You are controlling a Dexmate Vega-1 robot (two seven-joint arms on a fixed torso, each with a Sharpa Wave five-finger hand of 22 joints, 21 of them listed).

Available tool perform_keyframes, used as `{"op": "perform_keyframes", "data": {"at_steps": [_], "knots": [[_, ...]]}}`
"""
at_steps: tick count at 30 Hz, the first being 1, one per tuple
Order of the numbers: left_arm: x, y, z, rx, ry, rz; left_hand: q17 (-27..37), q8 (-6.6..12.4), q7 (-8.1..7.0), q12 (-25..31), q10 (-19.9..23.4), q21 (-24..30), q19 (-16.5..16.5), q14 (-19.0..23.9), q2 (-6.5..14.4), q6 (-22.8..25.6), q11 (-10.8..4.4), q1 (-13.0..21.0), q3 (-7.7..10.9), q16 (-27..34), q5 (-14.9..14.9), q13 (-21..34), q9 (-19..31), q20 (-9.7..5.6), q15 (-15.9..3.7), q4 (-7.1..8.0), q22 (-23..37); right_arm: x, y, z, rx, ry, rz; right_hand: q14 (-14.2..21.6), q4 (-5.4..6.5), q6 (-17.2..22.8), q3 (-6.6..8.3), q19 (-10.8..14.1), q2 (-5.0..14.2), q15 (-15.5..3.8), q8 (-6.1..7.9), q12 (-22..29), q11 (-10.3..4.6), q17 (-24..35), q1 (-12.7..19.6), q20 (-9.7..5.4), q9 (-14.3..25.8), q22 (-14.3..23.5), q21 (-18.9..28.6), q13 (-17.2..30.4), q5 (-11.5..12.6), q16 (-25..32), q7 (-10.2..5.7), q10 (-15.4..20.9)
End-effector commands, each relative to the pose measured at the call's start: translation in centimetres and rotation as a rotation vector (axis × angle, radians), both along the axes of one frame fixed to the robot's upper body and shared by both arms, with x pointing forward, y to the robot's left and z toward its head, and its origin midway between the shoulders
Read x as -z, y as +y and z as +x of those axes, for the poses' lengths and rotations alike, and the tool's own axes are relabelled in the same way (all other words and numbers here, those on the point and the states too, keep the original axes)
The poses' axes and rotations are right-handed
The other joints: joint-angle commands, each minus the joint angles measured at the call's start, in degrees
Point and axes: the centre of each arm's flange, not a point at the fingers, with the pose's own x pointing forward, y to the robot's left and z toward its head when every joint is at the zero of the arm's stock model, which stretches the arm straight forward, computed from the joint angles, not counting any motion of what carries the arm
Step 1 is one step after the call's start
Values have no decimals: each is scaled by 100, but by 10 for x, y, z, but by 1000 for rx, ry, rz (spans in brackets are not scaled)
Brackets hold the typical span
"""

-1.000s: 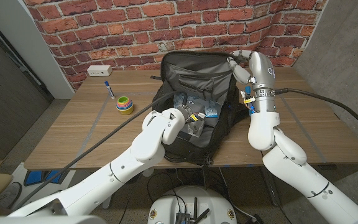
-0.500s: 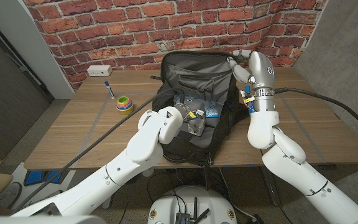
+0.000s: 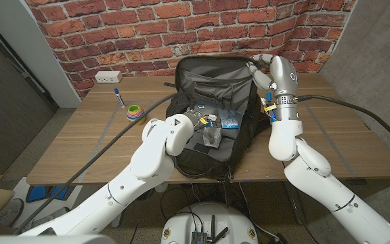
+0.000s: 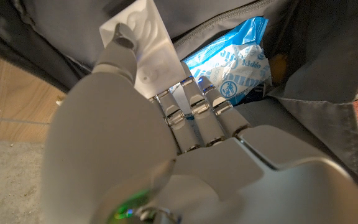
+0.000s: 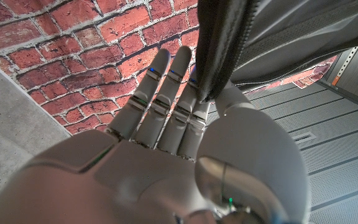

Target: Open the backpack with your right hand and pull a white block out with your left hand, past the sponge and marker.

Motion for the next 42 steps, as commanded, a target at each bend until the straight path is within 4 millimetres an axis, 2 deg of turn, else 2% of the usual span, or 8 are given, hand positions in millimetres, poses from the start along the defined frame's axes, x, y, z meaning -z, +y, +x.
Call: {"op": "perform_keyframes", "data": {"at_steps": [1, 24, 42], "knots": [[-9, 19, -20, -2, 15, -92, 19, -23, -5, -33, 50, -26, 1, 174, 397, 87, -1, 243, -8, -43, 23, 23, 34, -905, -829, 12, 7, -2, 0, 1, 5, -6, 0, 43, 4, 62, 58, -39, 60, -367, 9, -19, -16, 18, -9, -738, 4, 14, 51, 19, 27, -14, 3, 59], [-6, 46, -46, -58, -9, -176, 18, -65, 26, -42, 70, -25, -13, 192, 462, 130, -1, 219, -15, -56, 26, 26, 39, -900, -829, 14, 6, -3, 5, 3, 9, 4, -10, 39, 8, 61, 62, -65, 56, -362, -12, -45, -7, 40, -19, -738, 7, 9, 105, 36, 27, -37, 0, 52], [-6, 81, -73, -154, -75, -283, 13, -88, 66, -43, 91, -20, -9, 202, 512, 165, 4, 190, -12, -67, 28, 28, 44, -896, -827, 21, 7, -2, 9, 2, 5, 3, -12, 32, 6, 62, 66, -86, 50, -361, -24, -66, -2, 55, -23, -734, 9, 4, 143, 36, 28, -55, -8, 55]]}}
